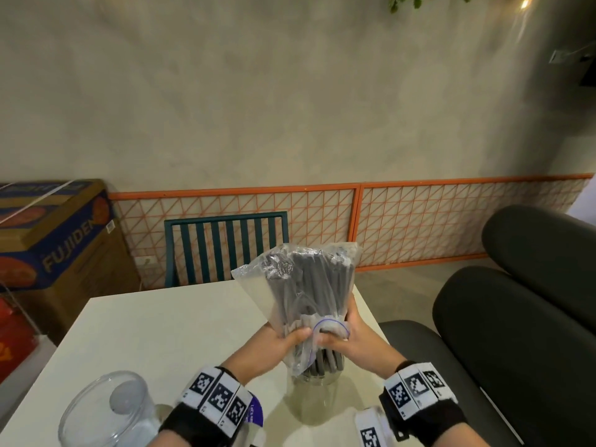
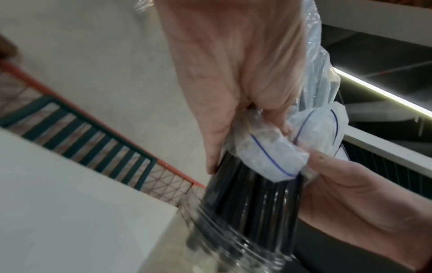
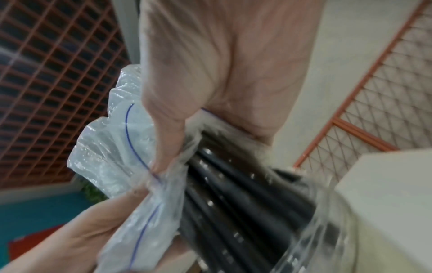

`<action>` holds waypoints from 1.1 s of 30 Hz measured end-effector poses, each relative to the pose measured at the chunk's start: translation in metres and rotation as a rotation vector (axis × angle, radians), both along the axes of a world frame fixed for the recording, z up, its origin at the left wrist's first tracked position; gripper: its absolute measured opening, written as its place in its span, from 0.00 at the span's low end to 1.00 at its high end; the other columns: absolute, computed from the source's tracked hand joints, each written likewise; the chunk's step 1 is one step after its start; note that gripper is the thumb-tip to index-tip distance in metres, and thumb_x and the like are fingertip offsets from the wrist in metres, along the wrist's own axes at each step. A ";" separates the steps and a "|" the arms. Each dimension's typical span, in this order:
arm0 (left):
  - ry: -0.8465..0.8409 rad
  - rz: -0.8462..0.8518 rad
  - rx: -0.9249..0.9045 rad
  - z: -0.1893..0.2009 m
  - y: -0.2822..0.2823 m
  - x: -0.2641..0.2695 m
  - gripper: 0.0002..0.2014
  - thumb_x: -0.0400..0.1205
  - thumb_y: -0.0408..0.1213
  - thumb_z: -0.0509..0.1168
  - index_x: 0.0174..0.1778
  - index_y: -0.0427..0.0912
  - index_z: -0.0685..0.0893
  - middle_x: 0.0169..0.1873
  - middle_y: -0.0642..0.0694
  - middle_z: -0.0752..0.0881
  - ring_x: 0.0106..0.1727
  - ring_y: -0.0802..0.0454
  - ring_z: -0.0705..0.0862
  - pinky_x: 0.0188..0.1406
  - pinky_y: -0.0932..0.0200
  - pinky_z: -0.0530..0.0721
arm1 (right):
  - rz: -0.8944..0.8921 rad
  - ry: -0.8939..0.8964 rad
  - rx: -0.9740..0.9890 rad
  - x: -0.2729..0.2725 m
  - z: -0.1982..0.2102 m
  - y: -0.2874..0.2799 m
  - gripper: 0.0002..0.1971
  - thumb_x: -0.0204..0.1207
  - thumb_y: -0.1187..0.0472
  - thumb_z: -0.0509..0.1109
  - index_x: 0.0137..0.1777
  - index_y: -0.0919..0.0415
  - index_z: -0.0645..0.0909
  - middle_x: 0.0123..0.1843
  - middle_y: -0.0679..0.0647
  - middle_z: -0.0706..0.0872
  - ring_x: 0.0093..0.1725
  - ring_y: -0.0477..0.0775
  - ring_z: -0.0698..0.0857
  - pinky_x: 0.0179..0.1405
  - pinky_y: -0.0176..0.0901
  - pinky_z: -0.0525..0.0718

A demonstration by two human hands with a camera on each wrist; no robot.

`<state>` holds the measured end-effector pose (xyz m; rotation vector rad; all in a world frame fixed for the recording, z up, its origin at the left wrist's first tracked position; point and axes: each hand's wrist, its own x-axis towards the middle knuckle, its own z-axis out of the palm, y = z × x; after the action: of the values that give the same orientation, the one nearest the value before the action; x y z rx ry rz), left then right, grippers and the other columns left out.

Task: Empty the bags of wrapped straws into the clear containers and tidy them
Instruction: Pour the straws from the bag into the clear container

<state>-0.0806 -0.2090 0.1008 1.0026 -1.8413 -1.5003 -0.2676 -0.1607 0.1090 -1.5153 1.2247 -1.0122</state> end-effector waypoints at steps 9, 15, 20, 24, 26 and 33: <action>0.091 0.119 -0.098 0.010 0.003 -0.012 0.14 0.76 0.32 0.70 0.52 0.53 0.79 0.50 0.53 0.85 0.53 0.64 0.83 0.48 0.82 0.76 | 0.011 0.240 0.000 -0.017 0.008 -0.011 0.43 0.70 0.65 0.76 0.69 0.28 0.53 0.68 0.39 0.78 0.68 0.43 0.80 0.70 0.46 0.80; 0.083 0.153 -0.211 0.002 0.010 -0.017 0.18 0.79 0.38 0.67 0.54 0.66 0.70 0.55 0.58 0.81 0.60 0.64 0.79 0.53 0.82 0.73 | -0.204 0.106 -0.057 -0.008 -0.017 0.000 0.39 0.66 0.60 0.80 0.67 0.29 0.61 0.62 0.45 0.85 0.62 0.43 0.85 0.66 0.50 0.82; 0.089 0.132 -0.208 0.009 0.015 -0.017 0.18 0.80 0.40 0.65 0.60 0.60 0.67 0.53 0.66 0.78 0.58 0.72 0.78 0.49 0.85 0.72 | -0.228 0.027 -0.049 -0.007 -0.018 0.007 0.43 0.64 0.65 0.81 0.70 0.38 0.59 0.56 0.45 0.87 0.55 0.39 0.87 0.55 0.37 0.85; 0.076 0.124 -0.127 0.010 0.019 -0.020 0.17 0.78 0.38 0.68 0.58 0.56 0.73 0.53 0.57 0.83 0.56 0.66 0.82 0.51 0.79 0.77 | -0.112 0.024 0.048 -0.008 -0.015 0.011 0.49 0.63 0.58 0.82 0.73 0.42 0.48 0.65 0.45 0.80 0.62 0.38 0.83 0.63 0.38 0.81; 0.053 0.096 -0.058 0.004 0.022 -0.020 0.18 0.75 0.36 0.71 0.61 0.45 0.77 0.53 0.51 0.86 0.56 0.59 0.84 0.48 0.77 0.79 | -0.050 -0.002 0.121 -0.006 -0.016 0.015 0.57 0.54 0.42 0.84 0.76 0.47 0.48 0.66 0.47 0.79 0.66 0.45 0.81 0.67 0.43 0.80; 0.068 0.165 0.003 0.001 0.024 -0.024 0.45 0.52 0.60 0.80 0.61 0.39 0.80 0.52 0.44 0.88 0.55 0.53 0.87 0.61 0.53 0.83 | -0.058 -0.038 0.117 -0.002 -0.010 0.016 0.47 0.53 0.43 0.85 0.69 0.53 0.65 0.63 0.47 0.79 0.68 0.57 0.80 0.69 0.46 0.77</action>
<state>-0.1045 -0.1848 0.1015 1.0634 -1.6673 -1.4211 -0.2697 -0.1444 0.0986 -1.3719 1.2850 -0.9855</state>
